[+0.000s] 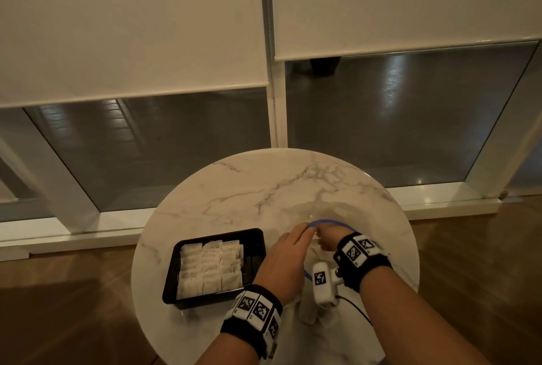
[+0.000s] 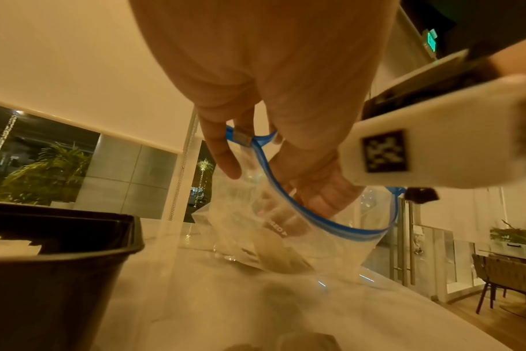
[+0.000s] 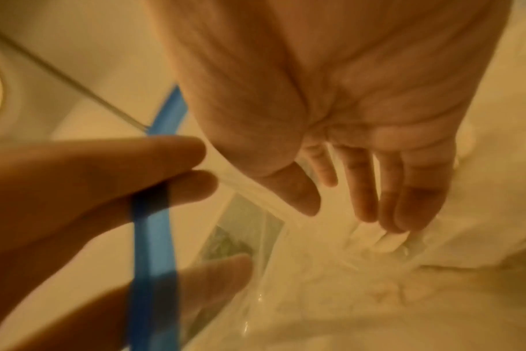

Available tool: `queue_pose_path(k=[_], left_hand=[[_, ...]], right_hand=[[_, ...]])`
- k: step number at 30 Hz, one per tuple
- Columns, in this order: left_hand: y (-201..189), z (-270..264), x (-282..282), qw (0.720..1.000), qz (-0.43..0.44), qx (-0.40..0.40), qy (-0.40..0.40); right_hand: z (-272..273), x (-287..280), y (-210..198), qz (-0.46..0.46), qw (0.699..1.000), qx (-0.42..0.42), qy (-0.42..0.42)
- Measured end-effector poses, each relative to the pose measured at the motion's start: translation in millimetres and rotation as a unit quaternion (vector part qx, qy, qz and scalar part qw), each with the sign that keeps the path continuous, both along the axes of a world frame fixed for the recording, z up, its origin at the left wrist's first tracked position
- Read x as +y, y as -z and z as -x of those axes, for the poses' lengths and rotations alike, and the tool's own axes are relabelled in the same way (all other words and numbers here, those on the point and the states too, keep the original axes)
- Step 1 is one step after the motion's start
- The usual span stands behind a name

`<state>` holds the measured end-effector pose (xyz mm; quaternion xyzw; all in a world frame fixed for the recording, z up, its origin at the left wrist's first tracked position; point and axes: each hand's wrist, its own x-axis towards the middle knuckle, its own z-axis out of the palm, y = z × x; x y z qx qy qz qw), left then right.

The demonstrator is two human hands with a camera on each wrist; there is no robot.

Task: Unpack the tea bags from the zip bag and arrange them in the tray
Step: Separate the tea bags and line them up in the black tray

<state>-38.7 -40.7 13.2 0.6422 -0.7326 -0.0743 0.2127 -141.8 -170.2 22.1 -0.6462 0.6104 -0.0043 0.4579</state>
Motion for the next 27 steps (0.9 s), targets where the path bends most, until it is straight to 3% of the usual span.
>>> queue_pose_path(k=[2, 6, 9, 11, 20, 24, 26, 27], left_hand=[[-1, 0, 3, 1.000, -0.008, 0.006, -0.002], [2, 4, 9, 1.000, -0.017, 0.002, -0.012], [5, 12, 11, 0.999, -0.029, 0.012, -0.026], [4, 15, 12, 0.998, -0.045, 0.014, -0.031], [-6, 14, 14, 0.994, -0.081, 0.022, -0.069], [-4, 13, 12, 0.992, -0.087, 0.029, -0.083], [-3, 10, 11, 0.992, -0.093, 0.030, -0.084], [-2, 9, 11, 0.991, -0.097, 0.031, -0.085]], right_hand=[[1, -12, 12, 0.008, 0.999, -0.024, 0.032], [1, -26, 18, 0.044, 0.997, 0.063, -0.033], [-4, -17, 0, 0.039, 0.997, 0.051, -0.050], [-6, -5, -17, -0.021, 0.987, 0.123, -0.102], [-24, -11, -32, 0.061, 0.946, 0.240, -0.209], [-32, -13, -19, 0.106, 0.882, 0.330, -0.320], [-35, -10, -15, 0.128, 0.860, 0.338, -0.359], [-38, -6, -19, 0.120, 0.864, 0.341, -0.352]])
